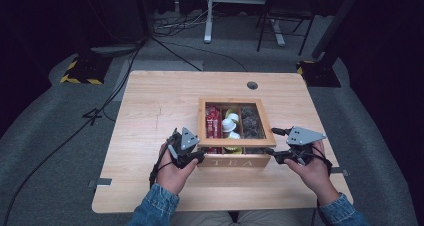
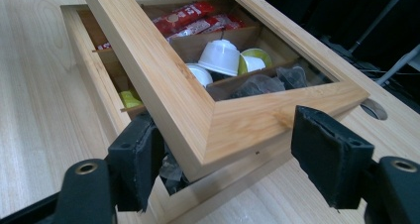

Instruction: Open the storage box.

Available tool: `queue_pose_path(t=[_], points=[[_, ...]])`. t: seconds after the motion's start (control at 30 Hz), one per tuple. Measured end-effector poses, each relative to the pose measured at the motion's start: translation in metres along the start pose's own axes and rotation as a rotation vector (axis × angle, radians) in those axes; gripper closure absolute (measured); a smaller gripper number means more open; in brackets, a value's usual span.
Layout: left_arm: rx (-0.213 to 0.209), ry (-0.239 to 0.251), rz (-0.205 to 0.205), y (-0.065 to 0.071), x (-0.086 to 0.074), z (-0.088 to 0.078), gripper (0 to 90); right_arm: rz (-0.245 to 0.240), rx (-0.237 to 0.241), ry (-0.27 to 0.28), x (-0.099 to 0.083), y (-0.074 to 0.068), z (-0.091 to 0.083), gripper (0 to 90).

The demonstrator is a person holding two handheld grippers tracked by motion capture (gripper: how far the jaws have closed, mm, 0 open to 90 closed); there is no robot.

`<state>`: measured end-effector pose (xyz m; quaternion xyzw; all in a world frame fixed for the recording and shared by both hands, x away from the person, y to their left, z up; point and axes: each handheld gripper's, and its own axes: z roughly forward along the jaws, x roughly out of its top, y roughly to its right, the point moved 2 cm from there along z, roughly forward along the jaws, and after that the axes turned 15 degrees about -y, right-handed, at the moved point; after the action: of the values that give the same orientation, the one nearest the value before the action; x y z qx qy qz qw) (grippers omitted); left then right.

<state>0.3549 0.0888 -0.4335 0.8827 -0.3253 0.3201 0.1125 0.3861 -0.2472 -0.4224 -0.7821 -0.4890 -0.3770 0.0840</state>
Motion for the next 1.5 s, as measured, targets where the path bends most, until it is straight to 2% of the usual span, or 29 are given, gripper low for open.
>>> queue_pose_path(t=[0.2, 0.4, 0.5, 0.53, 0.57, 0.6, 0.63, 0.73, 0.77, 0.83, 0.9, 1.03, 1.17, 1.43, 1.47, 1.5], points=[[0.013, 0.007, 0.004, -0.005, 0.003, -0.002, 47.3, 0.006, 0.005, 0.016, 0.005, 0.005, 0.000, 27.2], [0.018, 0.006, -0.008, -0.011, 0.003, -0.003, 42.2, -0.004, -0.010, 0.051, 0.016, 0.012, -0.008, 30.0], [0.021, -0.004, -0.026, -0.019, 0.001, -0.003, 40.9, -0.005, -0.007, 0.066, 0.023, 0.016, -0.012, 31.5], [0.027, -0.015, -0.044, -0.025, 0.000, -0.003, 38.3, -0.005, -0.006, 0.069, 0.027, 0.019, -0.014, 31.9], [0.027, -0.015, -0.044, -0.025, 0.000, -0.003, 37.4, -0.005, -0.006, 0.069, 0.027, 0.019, -0.014, 31.9], [0.044, -0.027, -0.057, -0.032, -0.002, -0.004, 36.1, 0.000, -0.003, 0.073, 0.030, 0.022, -0.015, 32.2], [0.059, -0.036, -0.053, -0.036, -0.002, -0.005, 35.2, 0.004, 0.002, 0.076, 0.032, 0.024, -0.016, 32.5], [0.081, -0.044, -0.063, -0.044, -0.005, -0.005, 33.4, 0.016, 0.012, 0.080, 0.036, 0.028, -0.017, 32.9], [0.083, -0.047, -0.083, -0.049, -0.008, -0.004, 32.5, 0.025, 0.024, 0.085, 0.040, 0.032, -0.019, 34.5], [0.087, -0.050, -0.091, -0.053, -0.010, -0.004, 32.3, 0.030, 0.028, 0.093, 0.043, 0.036, -0.021, 35.7], [0.098, -0.059, -0.109, -0.062, -0.016, -0.004, 31.9, 0.037, 0.034, 0.098, 0.048, 0.041, -0.023, 36.2], [0.105, -0.074, -0.122, -0.069, -0.023, -0.001, 31.4, 0.047, 0.048, 0.094, 0.054, 0.048, -0.025, 38.6], [0.108, -0.090, -0.147, -0.075, -0.033, 0.004, 29.5, 0.043, 0.041, 0.092, 0.064, 0.057, -0.027, 41.3], [0.114, -0.123, -0.166, -0.084, -0.054, 0.008, 25.9, 0.056, 0.056, 0.115, 0.079, 0.074, -0.028, 44.6], [0.140, -0.144, -0.161, -0.085, -0.058, 0.007, 25.0, 0.060, 0.060, 0.122, 0.083, 0.079, -0.028, 45.5], [0.144, -0.141, -0.157, -0.086, -0.060, 0.006, 24.9, 0.062, 0.061, 0.123, 0.085, 0.081, -0.028, 45.6]])
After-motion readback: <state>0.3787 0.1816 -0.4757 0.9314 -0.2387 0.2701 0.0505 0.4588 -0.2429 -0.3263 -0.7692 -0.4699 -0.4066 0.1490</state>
